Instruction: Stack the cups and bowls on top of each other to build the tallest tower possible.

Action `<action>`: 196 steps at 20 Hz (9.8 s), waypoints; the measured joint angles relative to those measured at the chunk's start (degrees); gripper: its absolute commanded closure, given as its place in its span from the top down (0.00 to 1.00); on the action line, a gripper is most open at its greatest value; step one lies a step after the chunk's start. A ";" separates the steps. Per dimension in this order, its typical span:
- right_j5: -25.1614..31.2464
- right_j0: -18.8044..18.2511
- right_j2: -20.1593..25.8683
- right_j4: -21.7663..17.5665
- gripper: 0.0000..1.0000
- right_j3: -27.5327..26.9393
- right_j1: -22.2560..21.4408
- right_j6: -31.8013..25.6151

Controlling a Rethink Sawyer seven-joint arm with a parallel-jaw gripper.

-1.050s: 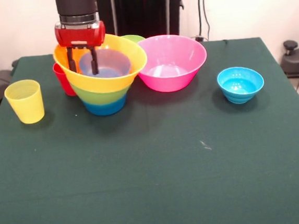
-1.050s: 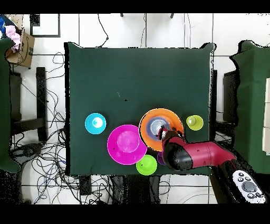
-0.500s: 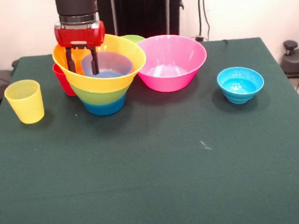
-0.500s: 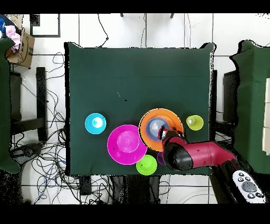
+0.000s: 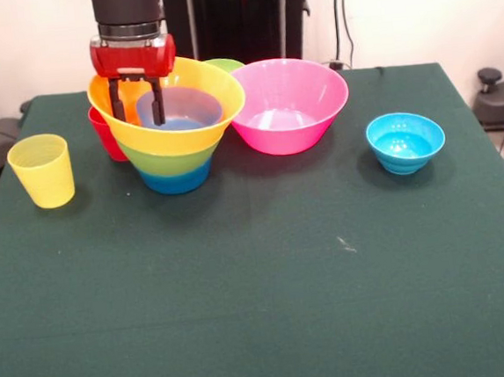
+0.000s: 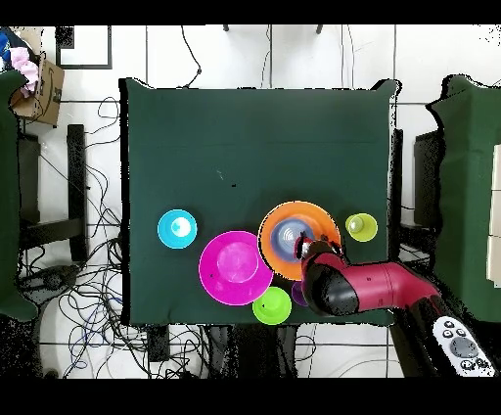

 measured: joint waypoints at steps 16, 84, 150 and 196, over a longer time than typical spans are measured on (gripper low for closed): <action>0.02 -0.47 0.21 0.79 1.00 3.93 -9.63 0.00; -24.22 19.42 -25.20 9.67 1.00 21.92 -4.16 0.01; -37.50 18.23 -32.53 5.38 1.00 2.52 22.65 0.01; -44.72 21.46 -35.73 -0.92 1.00 -0.43 26.34 0.02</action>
